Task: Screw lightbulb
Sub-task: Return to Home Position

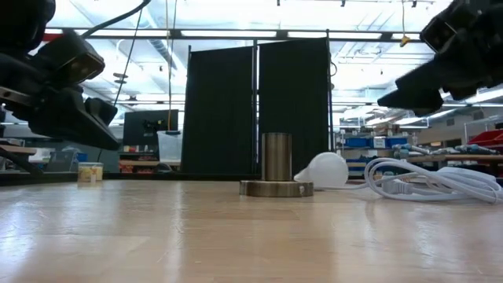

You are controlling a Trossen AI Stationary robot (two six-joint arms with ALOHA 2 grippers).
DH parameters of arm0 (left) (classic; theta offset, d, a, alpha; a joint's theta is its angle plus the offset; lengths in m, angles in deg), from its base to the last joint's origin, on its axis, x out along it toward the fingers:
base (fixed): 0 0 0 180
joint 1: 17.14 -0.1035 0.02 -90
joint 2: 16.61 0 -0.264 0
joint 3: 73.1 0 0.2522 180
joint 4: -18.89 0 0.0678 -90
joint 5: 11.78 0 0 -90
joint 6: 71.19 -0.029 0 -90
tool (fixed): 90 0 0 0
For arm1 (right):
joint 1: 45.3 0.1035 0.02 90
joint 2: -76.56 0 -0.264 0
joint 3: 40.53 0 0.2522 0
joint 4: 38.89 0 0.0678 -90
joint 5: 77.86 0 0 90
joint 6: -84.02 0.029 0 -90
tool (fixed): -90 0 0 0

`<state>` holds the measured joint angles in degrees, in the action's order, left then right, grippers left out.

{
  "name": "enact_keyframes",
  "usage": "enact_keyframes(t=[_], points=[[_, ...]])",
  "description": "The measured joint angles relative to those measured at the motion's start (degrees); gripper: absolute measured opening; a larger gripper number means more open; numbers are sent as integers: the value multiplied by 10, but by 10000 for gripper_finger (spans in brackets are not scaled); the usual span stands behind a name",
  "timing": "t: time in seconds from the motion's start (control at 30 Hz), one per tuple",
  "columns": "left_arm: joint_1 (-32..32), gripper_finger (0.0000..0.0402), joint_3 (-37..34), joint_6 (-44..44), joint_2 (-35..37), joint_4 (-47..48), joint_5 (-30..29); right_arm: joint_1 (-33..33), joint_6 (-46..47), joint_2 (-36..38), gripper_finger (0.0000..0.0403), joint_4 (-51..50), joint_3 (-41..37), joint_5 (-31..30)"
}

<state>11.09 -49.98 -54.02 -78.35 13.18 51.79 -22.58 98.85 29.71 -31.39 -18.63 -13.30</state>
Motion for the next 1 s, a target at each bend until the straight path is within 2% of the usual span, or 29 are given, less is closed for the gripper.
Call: enact_keyframes(t=[0.37,0.47,0.67,1.0], points=[[0,9,0,-4,0,-20,7,0,0,0,306,-19,-77,0],[0,9,0,-4,0,-32,7,0,1,2,306,-68,-78,2],[0,10,0,-4,0,-52,7,0,0,6,306,-82,-78,2],[0,10,-79,-4,95,-63,7,0,0,43,306,-133,-78,2]])
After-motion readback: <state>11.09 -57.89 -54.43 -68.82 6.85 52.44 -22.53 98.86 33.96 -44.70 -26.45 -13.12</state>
